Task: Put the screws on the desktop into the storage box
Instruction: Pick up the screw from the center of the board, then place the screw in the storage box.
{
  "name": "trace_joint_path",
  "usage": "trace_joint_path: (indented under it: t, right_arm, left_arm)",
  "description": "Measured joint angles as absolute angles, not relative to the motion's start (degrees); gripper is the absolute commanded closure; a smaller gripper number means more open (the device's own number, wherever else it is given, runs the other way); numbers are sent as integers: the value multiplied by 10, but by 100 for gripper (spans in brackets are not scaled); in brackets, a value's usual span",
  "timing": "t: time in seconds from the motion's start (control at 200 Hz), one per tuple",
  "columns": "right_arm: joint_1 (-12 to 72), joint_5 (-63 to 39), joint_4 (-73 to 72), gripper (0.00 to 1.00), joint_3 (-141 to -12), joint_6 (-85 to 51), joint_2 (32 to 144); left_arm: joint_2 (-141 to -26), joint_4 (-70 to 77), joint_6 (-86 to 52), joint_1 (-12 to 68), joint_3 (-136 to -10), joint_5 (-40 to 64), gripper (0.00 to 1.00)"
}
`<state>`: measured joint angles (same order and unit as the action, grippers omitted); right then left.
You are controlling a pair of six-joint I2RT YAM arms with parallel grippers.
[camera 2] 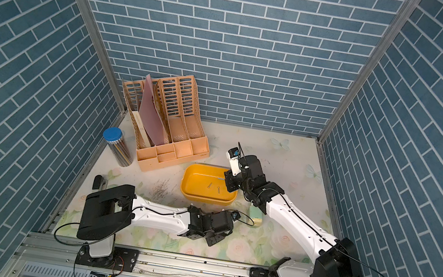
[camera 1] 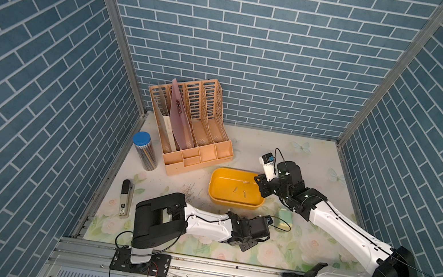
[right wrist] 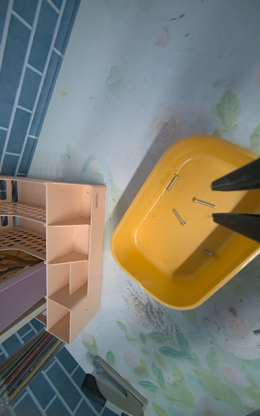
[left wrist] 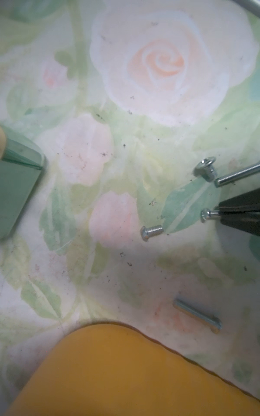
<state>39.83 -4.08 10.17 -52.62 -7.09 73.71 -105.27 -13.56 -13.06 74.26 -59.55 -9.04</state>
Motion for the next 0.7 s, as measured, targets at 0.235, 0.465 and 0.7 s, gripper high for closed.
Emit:
trace_joint_path:
  t: [0.235,0.465,0.7]
  right_arm:
    - [398,-19,96,79,-521,-72,700]
    - [398,5,87,78,-511,-72,645]
    - [398,15,91,78,-474,-85,580]
  left_arm:
    - [-1004,-138,-123,744,-559,-121,100]
    - [-904,-135,-104,714,-555,-142,100]
    - [-889,-134,-72,602,-580,-128,100]
